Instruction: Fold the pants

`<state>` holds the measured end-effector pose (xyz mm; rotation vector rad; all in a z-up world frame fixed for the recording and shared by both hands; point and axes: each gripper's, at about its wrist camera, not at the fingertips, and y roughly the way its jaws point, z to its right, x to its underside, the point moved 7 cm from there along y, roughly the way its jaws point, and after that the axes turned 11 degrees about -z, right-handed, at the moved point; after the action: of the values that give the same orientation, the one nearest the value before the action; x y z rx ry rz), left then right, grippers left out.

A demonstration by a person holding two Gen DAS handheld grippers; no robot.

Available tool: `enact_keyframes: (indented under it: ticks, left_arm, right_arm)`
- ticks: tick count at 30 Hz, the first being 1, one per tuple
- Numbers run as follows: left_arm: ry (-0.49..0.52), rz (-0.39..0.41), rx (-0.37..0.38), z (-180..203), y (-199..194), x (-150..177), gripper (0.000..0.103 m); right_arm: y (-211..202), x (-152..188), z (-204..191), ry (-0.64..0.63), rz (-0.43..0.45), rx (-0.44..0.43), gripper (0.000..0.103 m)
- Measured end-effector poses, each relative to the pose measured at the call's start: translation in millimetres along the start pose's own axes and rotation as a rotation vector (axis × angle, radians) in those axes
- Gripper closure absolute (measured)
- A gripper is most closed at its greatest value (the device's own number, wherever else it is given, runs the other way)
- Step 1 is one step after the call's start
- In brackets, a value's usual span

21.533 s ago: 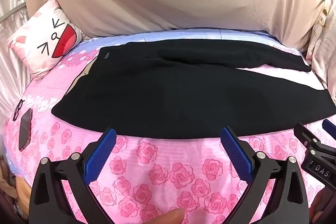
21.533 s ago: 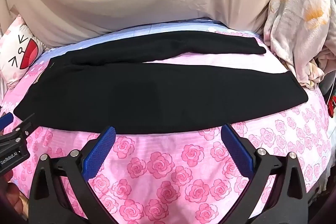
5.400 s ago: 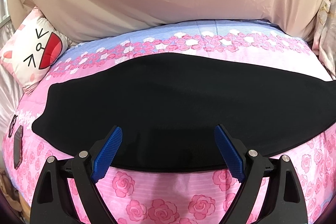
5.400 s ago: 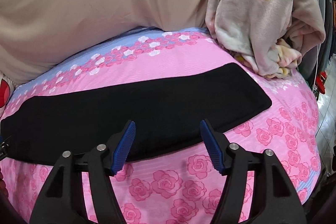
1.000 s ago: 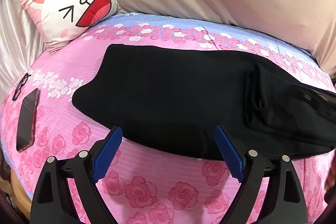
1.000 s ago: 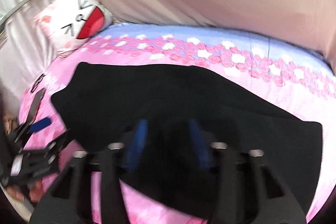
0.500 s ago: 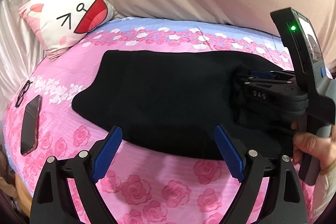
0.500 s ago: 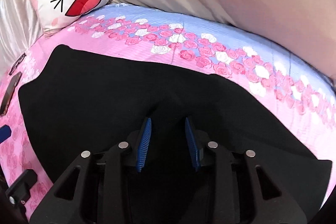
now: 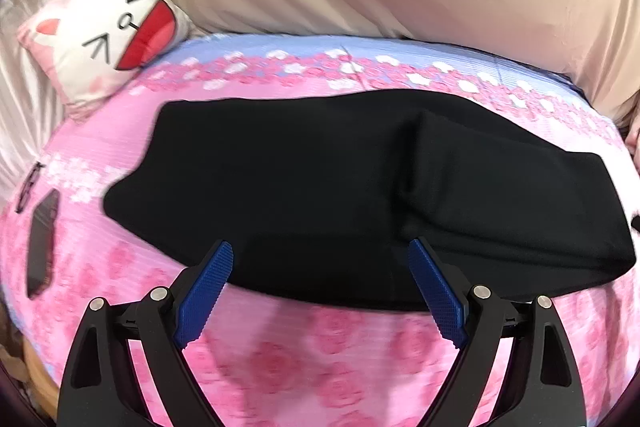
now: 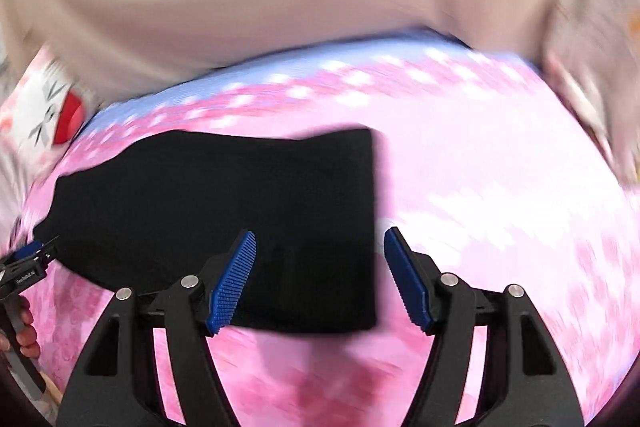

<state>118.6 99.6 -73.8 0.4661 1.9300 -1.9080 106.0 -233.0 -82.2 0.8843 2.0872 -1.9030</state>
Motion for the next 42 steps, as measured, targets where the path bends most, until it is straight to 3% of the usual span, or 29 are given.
enact_keyframes:
  ticks: [4,9,13,17,19,20,22,25,28,33,35,38,40,42]
  left_arm:
    - [-0.007,-0.016,0.008,18,5,-2,0.016]
    - [-0.018,-0.034,-0.016,26,6,3,0.016]
    - [-0.028,-0.034,-0.053,25,3,6,0.016]
    - [-0.036,-0.039,-0.068,26,-1,9,0.016]
    - [-0.025,-0.033,-0.068,29,-7,11,0.016]
    - [-0.019,-0.031,-0.068,30,-9,12,0.016]
    - [-0.003,-0.032,-0.062,36,-12,16,0.016]
    - [0.02,-0.038,-0.053,46,-12,21,0.016]
    - [0.048,-0.053,-0.052,57,-8,26,0.016]
    - [0.08,-0.06,-0.048,70,-6,31,0.016]
    - [0.091,-0.058,-0.06,74,-4,31,0.016]
    - [0.099,-0.066,-0.061,77,-1,33,0.016]
    - [0.103,-0.061,-0.059,78,-2,33,0.016]
    - [0.106,-0.052,-0.063,79,-3,32,0.016]
  right_arm:
    - [15,15,29,0.116,-0.067,-0.144,0.037]
    - [45,12,15,0.132,-0.127,-0.261,0.03]
    - [52,6,-4,0.04,-0.102,-0.239,0.078]
    - [17,0,1,-0.023,-0.035,-0.197,0.084]
    - [2,0,17,-0.012,-0.031,-0.217,0.085]
    - [-3,4,24,-0.009,-0.038,-0.226,0.085]
    - [-11,14,41,-0.013,-0.044,-0.165,0.085]
    - [-14,26,71,0.063,-0.06,-0.172,0.084]
    - [-20,35,99,0.117,-0.042,-0.127,0.084]
    - [-14,38,125,0.169,-0.044,-0.078,0.082]
    - [-8,40,120,0.147,-0.053,-0.041,0.077]
    - [-37,38,125,0.151,0.023,0.075,0.067]
    - [-70,33,120,0.127,0.118,0.167,0.044]
    - [-88,26,102,0.078,0.163,0.144,0.041]
